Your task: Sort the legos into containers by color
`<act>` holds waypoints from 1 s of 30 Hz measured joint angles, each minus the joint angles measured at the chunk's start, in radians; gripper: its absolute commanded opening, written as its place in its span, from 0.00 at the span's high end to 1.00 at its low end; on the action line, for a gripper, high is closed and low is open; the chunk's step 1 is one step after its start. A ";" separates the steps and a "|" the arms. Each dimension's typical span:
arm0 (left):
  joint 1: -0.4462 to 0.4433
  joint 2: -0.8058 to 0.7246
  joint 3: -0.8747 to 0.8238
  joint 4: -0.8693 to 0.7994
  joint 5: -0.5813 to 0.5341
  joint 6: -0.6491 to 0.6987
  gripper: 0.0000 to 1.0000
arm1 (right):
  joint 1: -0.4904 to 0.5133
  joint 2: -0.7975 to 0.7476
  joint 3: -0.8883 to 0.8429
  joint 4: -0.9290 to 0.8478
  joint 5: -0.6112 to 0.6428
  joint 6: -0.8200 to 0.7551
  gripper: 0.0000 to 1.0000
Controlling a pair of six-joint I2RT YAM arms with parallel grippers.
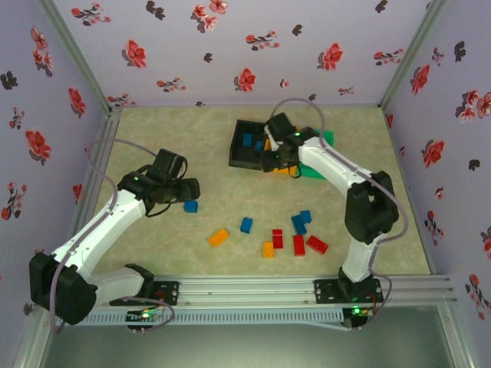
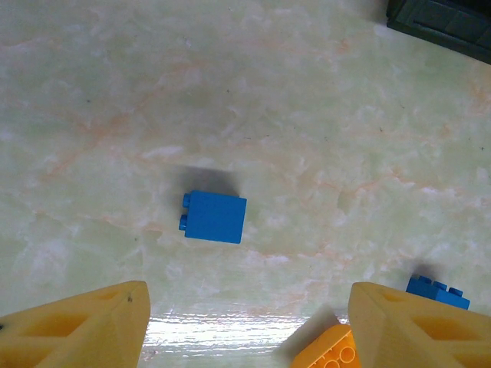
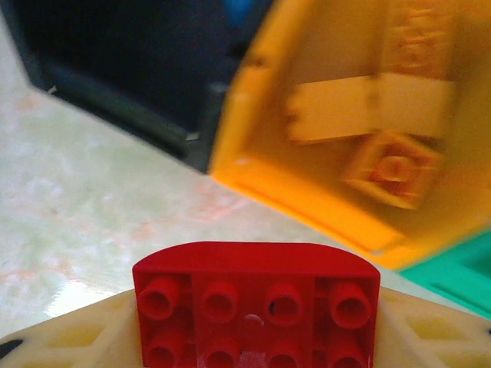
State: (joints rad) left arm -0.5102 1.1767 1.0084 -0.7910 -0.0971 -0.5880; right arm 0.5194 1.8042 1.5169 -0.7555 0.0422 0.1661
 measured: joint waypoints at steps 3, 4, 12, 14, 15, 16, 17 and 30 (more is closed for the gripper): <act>0.000 0.000 0.000 0.000 0.000 0.000 0.31 | -0.080 -0.047 -0.023 -0.010 0.011 -0.002 0.42; 0.000 0.000 0.000 0.000 0.000 0.000 0.31 | -0.107 -0.055 -0.027 -0.014 0.012 -0.002 0.42; 0.000 0.017 0.000 0.001 0.000 0.000 0.31 | -0.286 -0.039 -0.018 -0.031 0.014 -0.002 0.42; 0.000 0.020 0.000 0.001 0.001 0.000 0.31 | -0.311 0.005 0.018 -0.032 0.014 -0.002 0.42; 0.000 0.022 0.000 0.001 0.003 0.000 0.31 | -0.319 0.026 0.035 -0.032 0.013 -0.002 0.42; 0.000 0.022 0.000 0.001 0.003 0.000 0.31 | -0.327 0.053 0.058 -0.031 0.010 -0.002 0.42; 0.000 0.022 0.000 0.001 0.003 0.000 0.31 | -0.333 0.078 0.079 -0.031 0.006 -0.002 0.41; 0.000 0.051 0.000 0.001 0.004 0.000 0.30 | -0.364 0.309 0.350 -0.064 -0.018 0.001 0.26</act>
State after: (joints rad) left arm -0.5102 1.2278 1.0084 -0.7902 -0.0933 -0.5884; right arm 0.1558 2.1132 1.8671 -0.8200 0.0242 0.1669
